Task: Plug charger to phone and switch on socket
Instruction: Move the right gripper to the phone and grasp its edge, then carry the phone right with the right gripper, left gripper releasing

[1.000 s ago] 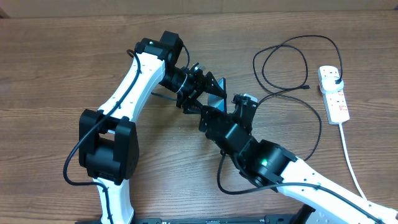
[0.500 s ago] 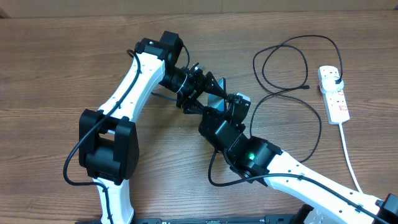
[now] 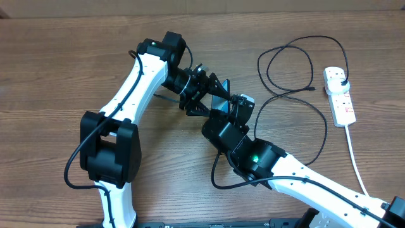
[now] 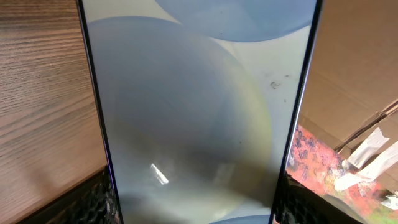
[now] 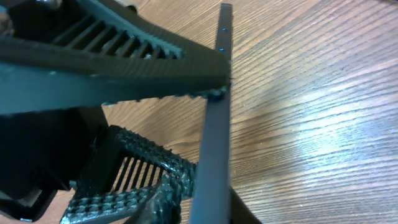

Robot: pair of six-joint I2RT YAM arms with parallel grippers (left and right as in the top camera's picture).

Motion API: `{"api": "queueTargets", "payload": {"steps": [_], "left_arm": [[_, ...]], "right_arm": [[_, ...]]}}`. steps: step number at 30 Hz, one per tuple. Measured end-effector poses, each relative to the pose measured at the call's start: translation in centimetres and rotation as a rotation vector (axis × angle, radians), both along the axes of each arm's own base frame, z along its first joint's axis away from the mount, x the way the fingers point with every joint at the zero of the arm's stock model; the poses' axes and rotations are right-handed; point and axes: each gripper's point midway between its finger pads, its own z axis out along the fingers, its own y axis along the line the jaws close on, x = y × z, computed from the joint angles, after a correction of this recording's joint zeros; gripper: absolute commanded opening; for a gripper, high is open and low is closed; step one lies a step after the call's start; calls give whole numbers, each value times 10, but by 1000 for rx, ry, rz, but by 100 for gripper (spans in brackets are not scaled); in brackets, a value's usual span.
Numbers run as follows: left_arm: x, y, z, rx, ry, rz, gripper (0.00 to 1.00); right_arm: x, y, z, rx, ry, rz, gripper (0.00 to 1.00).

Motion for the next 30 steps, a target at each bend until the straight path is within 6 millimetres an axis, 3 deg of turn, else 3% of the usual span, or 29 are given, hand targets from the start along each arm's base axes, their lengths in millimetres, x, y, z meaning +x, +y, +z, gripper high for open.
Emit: {"api": "queueTargets", "payload": {"steps": [12,15,20,26,30], "left_arm": [[2,2,0,0,0,6,66],[2,3,1,-3,0,9,73],[2,3,1,-3,2,10,100],[6,7,3,-18,11,29,100],[17,24,4,-27,-6,62,100]], "right_arm": [[0,-2,-3,-5,9,-7,5],[0,-2,-3,-2,10,-10,5],[0,-1,-3,0,9,-8,5],[0,1,-4,9,22,6,4],[1,-5,-8,3,43,0,4]]}}
